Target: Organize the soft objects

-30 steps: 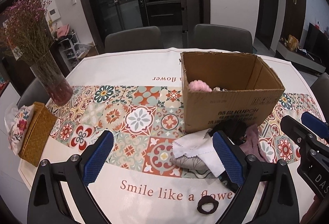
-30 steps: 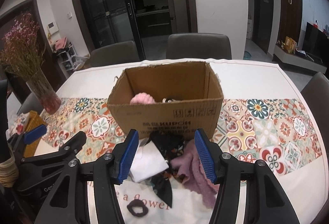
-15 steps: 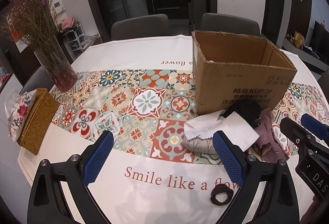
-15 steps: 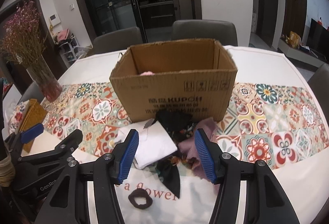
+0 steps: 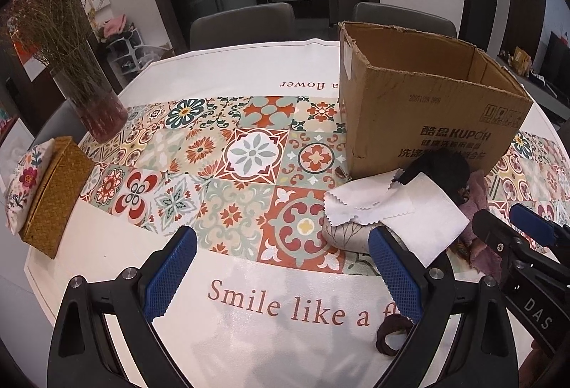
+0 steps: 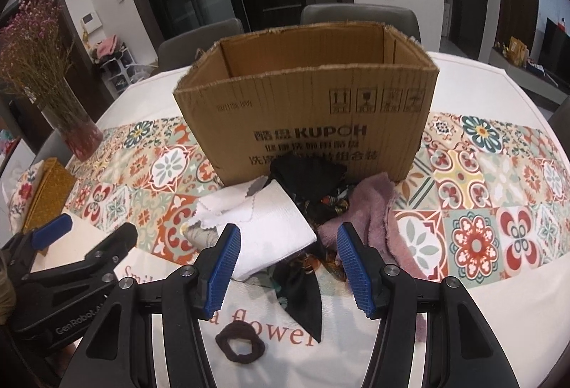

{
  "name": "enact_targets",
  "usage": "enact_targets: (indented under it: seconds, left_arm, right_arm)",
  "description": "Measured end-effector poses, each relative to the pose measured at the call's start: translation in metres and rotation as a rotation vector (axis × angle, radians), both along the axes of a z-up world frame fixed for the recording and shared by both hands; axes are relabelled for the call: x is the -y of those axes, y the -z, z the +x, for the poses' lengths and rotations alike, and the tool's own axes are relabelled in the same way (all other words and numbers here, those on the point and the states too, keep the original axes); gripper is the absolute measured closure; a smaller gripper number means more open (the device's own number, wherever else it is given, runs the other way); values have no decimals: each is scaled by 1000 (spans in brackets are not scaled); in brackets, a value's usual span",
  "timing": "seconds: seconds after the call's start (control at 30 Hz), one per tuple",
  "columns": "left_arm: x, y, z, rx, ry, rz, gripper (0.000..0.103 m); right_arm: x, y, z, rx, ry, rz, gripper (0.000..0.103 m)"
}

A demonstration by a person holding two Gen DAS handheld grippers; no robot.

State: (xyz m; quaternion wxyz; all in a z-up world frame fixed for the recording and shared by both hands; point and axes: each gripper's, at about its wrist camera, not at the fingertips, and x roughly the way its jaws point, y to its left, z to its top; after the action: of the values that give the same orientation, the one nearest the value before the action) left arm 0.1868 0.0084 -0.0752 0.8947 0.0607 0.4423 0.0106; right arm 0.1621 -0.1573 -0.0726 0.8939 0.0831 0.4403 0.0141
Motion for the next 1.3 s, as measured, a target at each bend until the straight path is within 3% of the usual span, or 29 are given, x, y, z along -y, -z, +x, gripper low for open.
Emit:
enact_targets:
  seconds: [0.43,0.7,0.9,1.07,1.3]
  left_arm:
    - [-4,36,22,-57,-15,3,5]
    - [-4,40,31,-62,-16,2,5]
    - [-3,46,38,-74,-12,-3,5]
    - [-1,50,40,-82,1,-8,5]
    - [4,46,40,-72,14,-13,5]
  right_arm:
    - [-5,37,23,-59,-28,17,50]
    - [-8,53,35,-99,-46,39,69]
    - [-7,62,41,-123,-37,56,70]
    - [4,50,37,-75,11,55,69]
    - [8,48,39,-93,17,60,69]
